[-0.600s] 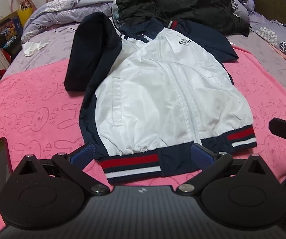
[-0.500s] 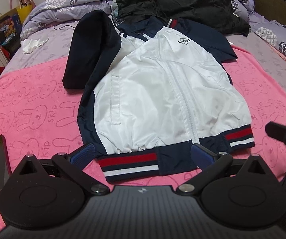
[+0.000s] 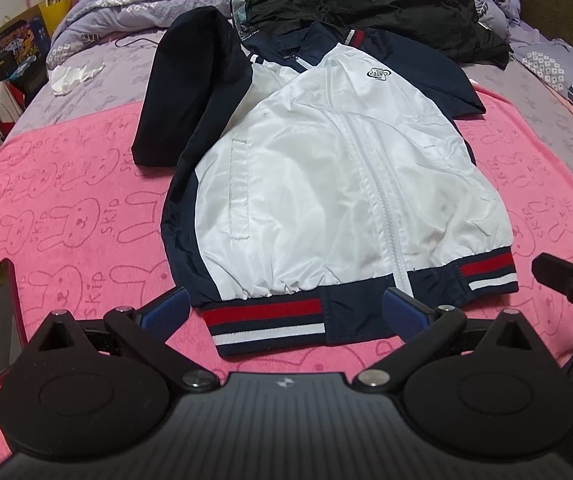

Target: Fold clothes

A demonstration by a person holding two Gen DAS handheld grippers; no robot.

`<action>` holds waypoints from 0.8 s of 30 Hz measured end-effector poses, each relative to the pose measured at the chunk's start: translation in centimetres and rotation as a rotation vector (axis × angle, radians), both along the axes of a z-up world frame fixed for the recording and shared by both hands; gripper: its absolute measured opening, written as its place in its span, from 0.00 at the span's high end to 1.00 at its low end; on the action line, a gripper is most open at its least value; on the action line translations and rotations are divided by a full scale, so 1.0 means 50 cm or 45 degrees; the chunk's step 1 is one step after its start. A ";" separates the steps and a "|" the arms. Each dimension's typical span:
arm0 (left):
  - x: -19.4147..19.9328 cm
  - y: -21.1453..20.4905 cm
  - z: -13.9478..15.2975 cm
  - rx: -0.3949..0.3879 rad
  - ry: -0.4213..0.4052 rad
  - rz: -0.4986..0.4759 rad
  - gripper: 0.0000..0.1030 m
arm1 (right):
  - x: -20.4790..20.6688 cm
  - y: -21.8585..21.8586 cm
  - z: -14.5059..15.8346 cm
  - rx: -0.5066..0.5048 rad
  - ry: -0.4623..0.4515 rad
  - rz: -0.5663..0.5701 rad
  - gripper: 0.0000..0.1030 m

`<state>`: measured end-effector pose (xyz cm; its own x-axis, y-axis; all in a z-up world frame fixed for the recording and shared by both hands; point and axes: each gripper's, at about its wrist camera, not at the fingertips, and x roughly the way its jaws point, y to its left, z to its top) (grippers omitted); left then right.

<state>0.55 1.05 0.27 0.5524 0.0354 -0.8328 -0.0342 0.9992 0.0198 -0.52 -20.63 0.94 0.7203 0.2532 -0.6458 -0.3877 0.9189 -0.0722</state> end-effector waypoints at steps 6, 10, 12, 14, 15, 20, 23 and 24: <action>0.002 0.010 -0.001 -0.028 0.004 0.030 0.00 | -0.009 0.001 0.004 0.030 -0.066 0.009 0.00; 0.002 0.012 -0.003 -0.026 0.002 0.032 0.00 | -0.012 0.005 0.009 0.044 -0.073 0.022 0.00; 0.001 0.013 -0.003 -0.032 0.002 0.026 0.00 | -0.013 0.010 0.006 0.018 -0.084 0.021 0.00; 0.000 0.013 -0.002 -0.039 0.002 0.018 0.00 | -0.014 0.015 0.002 -0.007 -0.090 0.025 0.00; 0.000 0.013 -0.002 -0.039 0.001 0.014 0.00 | -0.015 0.017 0.001 -0.012 -0.089 0.028 0.00; 0.001 0.009 -0.002 -0.026 0.005 0.005 0.00 | -0.017 0.020 -0.008 -0.028 -0.079 0.037 0.00; 0.002 0.010 -0.006 -0.015 0.014 0.008 0.00 | -0.015 0.021 -0.014 -0.043 -0.073 0.030 0.00; 0.003 0.011 -0.008 -0.014 0.017 0.010 0.00 | -0.015 0.020 -0.017 -0.048 -0.071 0.027 0.00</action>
